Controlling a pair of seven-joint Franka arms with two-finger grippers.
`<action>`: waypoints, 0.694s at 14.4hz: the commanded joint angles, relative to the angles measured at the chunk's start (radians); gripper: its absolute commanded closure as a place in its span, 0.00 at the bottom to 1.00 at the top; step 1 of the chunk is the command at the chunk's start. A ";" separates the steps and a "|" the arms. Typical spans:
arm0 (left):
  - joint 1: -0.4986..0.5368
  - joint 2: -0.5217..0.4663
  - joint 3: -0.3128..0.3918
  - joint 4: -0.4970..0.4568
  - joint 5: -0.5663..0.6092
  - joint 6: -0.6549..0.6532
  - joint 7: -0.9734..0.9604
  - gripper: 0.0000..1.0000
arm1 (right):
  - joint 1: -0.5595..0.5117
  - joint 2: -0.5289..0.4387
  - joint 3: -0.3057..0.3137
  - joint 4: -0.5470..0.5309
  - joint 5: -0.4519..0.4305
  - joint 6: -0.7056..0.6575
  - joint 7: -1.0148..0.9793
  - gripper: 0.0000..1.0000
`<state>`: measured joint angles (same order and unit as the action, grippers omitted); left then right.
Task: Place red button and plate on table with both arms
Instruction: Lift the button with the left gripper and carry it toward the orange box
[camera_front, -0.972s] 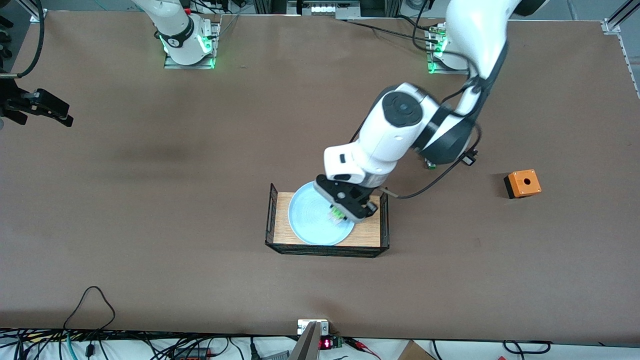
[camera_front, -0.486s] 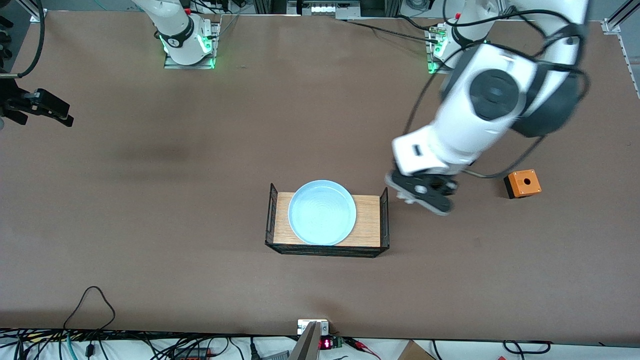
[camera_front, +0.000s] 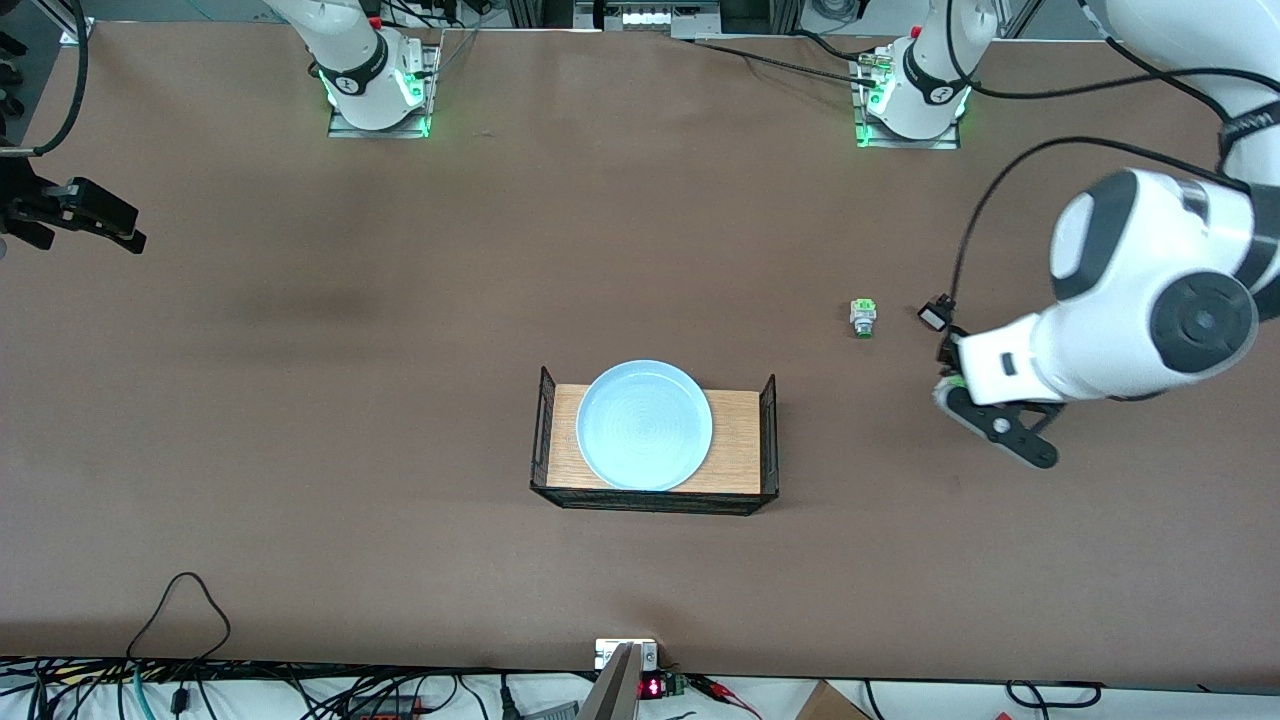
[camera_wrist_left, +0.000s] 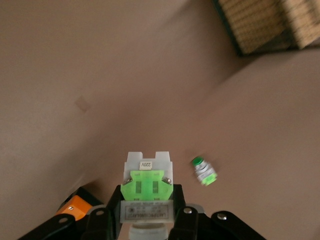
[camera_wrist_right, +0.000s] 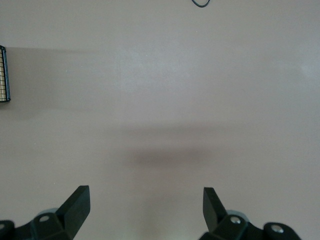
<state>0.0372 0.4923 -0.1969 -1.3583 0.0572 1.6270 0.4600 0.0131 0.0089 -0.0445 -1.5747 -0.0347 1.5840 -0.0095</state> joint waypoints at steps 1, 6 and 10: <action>0.082 -0.012 -0.013 -0.135 -0.008 0.112 0.207 0.77 | -0.001 0.000 0.002 0.013 0.012 -0.012 -0.009 0.00; 0.130 0.008 -0.013 -0.372 -0.003 0.418 0.475 0.76 | 0.002 0.005 0.005 0.013 0.015 -0.001 0.005 0.00; 0.167 0.116 -0.013 -0.398 -0.003 0.638 0.655 0.77 | 0.011 0.003 0.006 0.012 0.018 -0.005 0.008 0.00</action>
<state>0.1673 0.5656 -0.1971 -1.7537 0.0573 2.1851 1.0231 0.0178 0.0104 -0.0394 -1.5747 -0.0331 1.5847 -0.0079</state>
